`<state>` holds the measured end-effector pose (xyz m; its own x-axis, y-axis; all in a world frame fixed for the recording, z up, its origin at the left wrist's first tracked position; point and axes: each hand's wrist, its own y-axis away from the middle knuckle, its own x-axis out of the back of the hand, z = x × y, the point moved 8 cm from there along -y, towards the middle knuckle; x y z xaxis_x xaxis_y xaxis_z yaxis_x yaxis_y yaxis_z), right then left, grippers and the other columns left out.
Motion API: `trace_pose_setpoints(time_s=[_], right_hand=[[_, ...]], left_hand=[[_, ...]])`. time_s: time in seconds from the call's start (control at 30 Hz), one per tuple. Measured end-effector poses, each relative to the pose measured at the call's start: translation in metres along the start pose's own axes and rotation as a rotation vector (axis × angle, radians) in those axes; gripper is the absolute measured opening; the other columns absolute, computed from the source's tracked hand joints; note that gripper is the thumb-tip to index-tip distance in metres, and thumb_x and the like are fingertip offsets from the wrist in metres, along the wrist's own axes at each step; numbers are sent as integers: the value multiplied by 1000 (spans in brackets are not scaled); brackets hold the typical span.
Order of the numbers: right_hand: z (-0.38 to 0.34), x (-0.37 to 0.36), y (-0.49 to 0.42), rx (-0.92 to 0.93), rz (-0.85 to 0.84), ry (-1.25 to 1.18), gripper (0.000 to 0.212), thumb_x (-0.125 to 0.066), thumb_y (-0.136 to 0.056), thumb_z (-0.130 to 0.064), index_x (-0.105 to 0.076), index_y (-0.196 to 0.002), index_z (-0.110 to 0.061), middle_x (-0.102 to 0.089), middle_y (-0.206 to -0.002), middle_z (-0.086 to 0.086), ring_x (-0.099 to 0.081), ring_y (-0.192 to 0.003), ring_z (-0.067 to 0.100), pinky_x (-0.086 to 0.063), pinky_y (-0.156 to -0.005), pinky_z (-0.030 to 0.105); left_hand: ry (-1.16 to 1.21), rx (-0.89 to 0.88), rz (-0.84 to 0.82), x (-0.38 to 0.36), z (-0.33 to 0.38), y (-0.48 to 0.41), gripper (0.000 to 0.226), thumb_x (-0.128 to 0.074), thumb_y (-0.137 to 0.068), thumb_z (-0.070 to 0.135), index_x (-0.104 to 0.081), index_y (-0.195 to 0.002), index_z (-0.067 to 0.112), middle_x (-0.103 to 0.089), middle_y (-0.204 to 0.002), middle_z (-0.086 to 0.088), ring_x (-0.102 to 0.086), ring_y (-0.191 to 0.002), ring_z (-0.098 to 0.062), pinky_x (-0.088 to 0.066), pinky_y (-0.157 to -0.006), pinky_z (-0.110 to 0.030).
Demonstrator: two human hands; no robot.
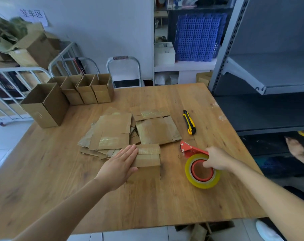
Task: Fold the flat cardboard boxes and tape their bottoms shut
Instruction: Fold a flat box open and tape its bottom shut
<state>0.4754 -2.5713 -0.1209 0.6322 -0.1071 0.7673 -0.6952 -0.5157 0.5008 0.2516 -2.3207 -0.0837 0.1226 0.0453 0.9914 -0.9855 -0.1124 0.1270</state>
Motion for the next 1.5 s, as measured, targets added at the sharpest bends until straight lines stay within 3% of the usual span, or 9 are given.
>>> trace_pose_setpoints(time_s=[0.23, 0.43, 0.57, 0.7, 0.87, 1.07, 1.2, 1.3, 1.5], right_hand=[[-61, 54, 23, 144, 216, -48, 12, -69, -71, -15, -62, -81, -16, -58, -62, -3, -53, -53, 17, -40, -50, 30], [-135, 82, 37, 338, 358, 51, 50, -68, -80, -22, -58, -128, -22, -64, -108, -1, -60, -89, 18, -47, -72, 29], [-179, 81, 45, 437, 428, 91, 58, -69, -83, -22, -51, -137, -17, -56, -122, 3, -56, -104, 22, -46, -86, 30], [-201, 66, 50, 524, 447, 157, 56, -69, -82, -16, -52, -135, -15, -54, -125, 5, -54, -110, 24, -37, -86, 24], [-202, 56, 54, 556, 487, 252, 65, -67, -83, -14, -44, -143, -15, -50, -130, 6, -49, -117, 24, -36, -92, 25], [-204, 51, 57, 614, 413, 258, 64, -67, -81, -14, -43, -139, -19, -50, -124, -1, -48, -110, 19, -36, -88, 24], [-203, 49, 53, 544, 146, 126, 67, -71, -74, -14, -36, -130, -27, -50, -112, -4, -55, -95, 18, -52, -79, 39], [-206, 46, 53, 545, -3, 189, 69, -74, -73, -14, -34, -127, -30, -49, -107, -7, -56, -91, 12, -52, -70, 29], [-210, 48, 47, 536, 1, 263, 71, -78, -71, -21, -37, -128, -30, -50, -108, -7, -57, -92, 13, -56, -73, 35]], left_hand=[[59, -11, -13, 4, 0, -3, 99, 25, -72, 74, 3, -153, 21, 13, -153, 10, 14, -143, -6, 20, -109, -23], [85, -24, -1, 1, -1, -3, 110, 34, -62, 75, 5, -153, 22, 13, -157, 9, 19, -139, -3, 16, -111, -22], [97, -31, 3, 8, 3, -2, 96, 18, -73, 69, 3, -153, 21, 7, -161, 4, 17, -140, -4, 15, -112, -23], [107, -25, -5, 13, 4, -1, 67, -19, -100, 52, 2, -154, 18, 7, -161, 2, 11, -147, -10, 13, -113, -22], [94, -33, 2, 11, 5, 2, 66, -26, -103, 46, 3, -154, 16, 7, -162, -1, 10, -147, -13, 13, -113, -24], [81, -35, 2, 9, 5, 5, 67, -30, -103, 43, 5, -154, 16, 8, -162, -1, 11, -147, -13, 10, -116, -27], [70, -46, 12, 11, 5, 5, 67, -29, -103, 43, 5, -154, 16, 8, -162, -2, 11, -147, -14, 11, -116, -26], [77, -54, 25, 11, 4, 4, 67, -30, -103, 43, 5, -154, 16, 7, -162, -2, 11, -147, -14, 11, -115, -26], [232, -40, -34, 18, 0, 2, 64, -34, -102, 45, -14, -154, 15, -10, -161, 2, -7, -148, -14, -2, -119, -29]])
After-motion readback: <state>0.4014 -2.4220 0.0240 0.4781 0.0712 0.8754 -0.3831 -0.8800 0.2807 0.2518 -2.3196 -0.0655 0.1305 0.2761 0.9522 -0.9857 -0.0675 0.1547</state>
